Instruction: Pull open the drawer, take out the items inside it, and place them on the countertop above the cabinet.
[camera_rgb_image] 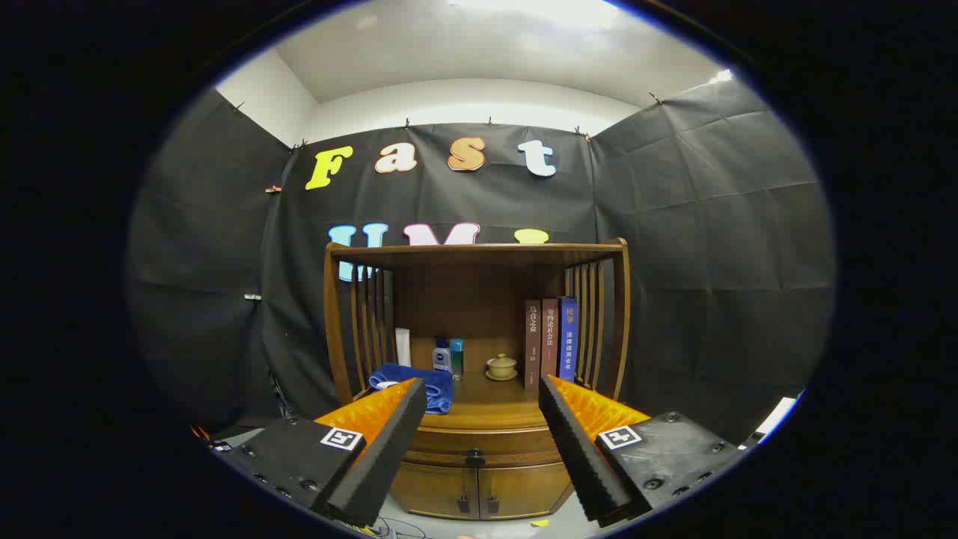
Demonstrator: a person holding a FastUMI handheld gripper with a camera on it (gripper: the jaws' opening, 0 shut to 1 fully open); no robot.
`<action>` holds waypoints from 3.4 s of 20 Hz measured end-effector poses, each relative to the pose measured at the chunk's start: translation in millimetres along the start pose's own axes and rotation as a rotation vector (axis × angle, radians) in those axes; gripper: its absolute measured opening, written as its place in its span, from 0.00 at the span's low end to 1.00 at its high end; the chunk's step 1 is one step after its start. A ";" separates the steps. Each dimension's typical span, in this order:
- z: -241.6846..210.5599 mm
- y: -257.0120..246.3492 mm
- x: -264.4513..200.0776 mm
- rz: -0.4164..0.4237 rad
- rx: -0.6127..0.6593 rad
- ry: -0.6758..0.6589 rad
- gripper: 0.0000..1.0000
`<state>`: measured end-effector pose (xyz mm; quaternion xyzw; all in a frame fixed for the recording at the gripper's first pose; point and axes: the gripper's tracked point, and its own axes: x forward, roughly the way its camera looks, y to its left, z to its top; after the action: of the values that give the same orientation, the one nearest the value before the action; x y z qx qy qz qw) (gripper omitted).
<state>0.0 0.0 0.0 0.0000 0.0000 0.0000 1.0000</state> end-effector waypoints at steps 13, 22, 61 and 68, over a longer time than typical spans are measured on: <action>2.7 -2.5 -3.5 -0.007 0.006 -0.009 0.98; 3.9 1.4 -6.9 -0.004 0.001 -0.016 0.98; -291.7 0.6 165.9 -0.002 0.057 0.276 0.99; -328.9 4.4 182.8 -0.014 0.055 0.355 0.81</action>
<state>182.8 4.4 -328.9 0.0276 0.1763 -0.0071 0.9839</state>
